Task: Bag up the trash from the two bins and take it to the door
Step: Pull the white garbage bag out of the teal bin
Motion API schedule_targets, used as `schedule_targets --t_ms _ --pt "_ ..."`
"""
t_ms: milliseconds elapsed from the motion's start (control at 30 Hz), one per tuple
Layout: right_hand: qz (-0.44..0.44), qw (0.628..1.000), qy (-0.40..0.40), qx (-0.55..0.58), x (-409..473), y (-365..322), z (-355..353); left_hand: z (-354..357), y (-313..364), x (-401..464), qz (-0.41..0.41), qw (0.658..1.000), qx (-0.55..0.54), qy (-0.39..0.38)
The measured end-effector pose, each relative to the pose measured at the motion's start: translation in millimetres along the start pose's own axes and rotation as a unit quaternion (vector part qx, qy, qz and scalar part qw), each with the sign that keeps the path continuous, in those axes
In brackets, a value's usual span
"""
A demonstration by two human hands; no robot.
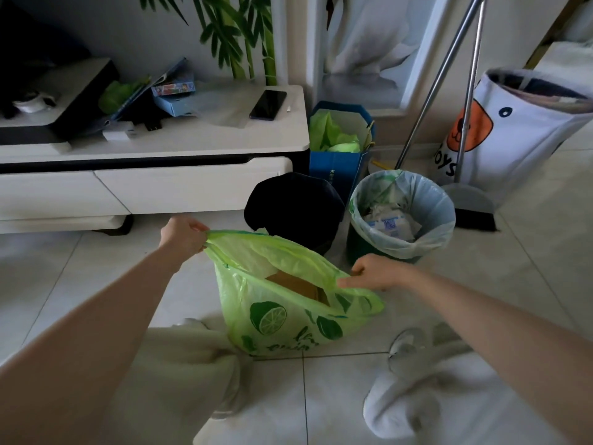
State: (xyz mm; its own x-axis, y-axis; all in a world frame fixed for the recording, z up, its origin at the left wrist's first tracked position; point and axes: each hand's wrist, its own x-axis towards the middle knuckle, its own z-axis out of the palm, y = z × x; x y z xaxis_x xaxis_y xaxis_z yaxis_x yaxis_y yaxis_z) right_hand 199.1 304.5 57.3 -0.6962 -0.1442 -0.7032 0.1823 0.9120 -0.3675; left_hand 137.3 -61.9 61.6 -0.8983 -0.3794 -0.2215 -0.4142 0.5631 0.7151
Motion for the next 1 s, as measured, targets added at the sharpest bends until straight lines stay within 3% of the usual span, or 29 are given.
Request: schedule_targets --t_ms 200,333,467,567,700,867,1000 --pt "-0.038 0.989 0.146 -0.003 12.4 -6.3 13.4 0.2 4.1 -2.5 0.001 0.998 0.034 -0.051" --pt "0.018 0.959 0.28 0.033 7.0 3.4 -13.3 -5.7 8.1 -0.8 0.057 0.995 0.081 0.019" --pt "0.054 0.926 0.344 0.144 -4.6 18.7 -42.1 -13.2 15.5 6.0 0.097 0.989 0.083 0.075" --pt "0.077 0.909 0.397 0.104 -10.2 19.6 -49.2 -8.3 22.2 9.9 0.151 0.98 0.094 0.085" --pt "0.041 0.941 0.301 0.146 -7.6 23.0 -38.9 2.4 15.2 13.7 0.138 0.982 0.116 0.061" --pt "0.026 0.945 0.284 0.16 2.4 27.0 -39.1 9.8 16.3 12.2 0.102 0.984 0.145 0.015" --pt "0.036 0.967 0.188 0.17 -1.9 33.5 -53.2 12.8 37.5 10.2 0.081 0.98 0.175 -0.048"
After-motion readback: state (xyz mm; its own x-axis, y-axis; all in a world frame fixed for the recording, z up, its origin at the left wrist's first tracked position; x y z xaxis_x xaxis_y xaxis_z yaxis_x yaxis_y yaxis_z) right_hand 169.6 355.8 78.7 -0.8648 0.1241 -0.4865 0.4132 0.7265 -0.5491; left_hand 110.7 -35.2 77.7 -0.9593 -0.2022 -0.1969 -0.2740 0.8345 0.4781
